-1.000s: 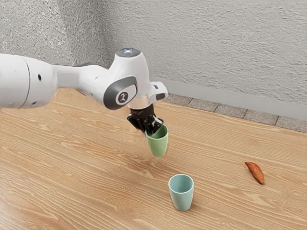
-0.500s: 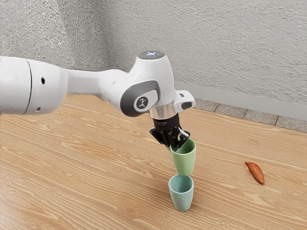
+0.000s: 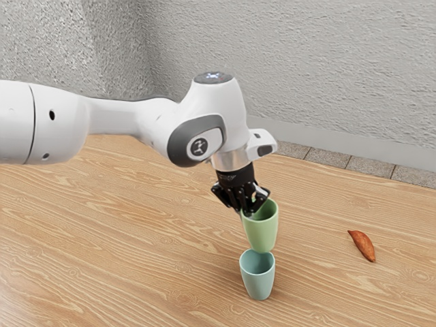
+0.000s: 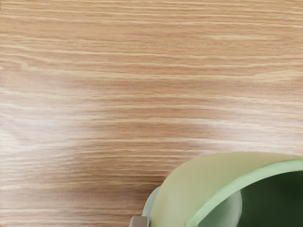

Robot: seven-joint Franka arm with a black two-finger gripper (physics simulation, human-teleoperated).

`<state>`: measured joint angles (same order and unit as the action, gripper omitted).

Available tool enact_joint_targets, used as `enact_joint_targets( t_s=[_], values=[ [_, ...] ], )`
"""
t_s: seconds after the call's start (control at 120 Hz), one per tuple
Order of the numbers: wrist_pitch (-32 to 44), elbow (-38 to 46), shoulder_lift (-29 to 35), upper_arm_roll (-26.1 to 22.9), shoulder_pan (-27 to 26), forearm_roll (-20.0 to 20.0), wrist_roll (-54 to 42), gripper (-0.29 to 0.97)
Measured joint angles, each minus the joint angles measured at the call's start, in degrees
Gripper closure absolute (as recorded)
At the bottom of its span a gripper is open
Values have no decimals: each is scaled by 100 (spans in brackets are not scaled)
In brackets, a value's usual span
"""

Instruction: Place the left cup onto the right cup

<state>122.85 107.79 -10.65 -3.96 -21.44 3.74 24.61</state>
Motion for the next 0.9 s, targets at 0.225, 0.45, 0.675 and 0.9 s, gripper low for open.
enact_joint_targets(
  t_s=[0.225,0.45,0.675,0.9],
  values=[
    [-5,75,65,-1,-60,8,96,78],
    [-31,519,413,-1,-178,18,217,78],
    [-19,578,429,0,-175,38,307,78],
    [-6,570,420,0,-175,39,373,78]
  ],
)
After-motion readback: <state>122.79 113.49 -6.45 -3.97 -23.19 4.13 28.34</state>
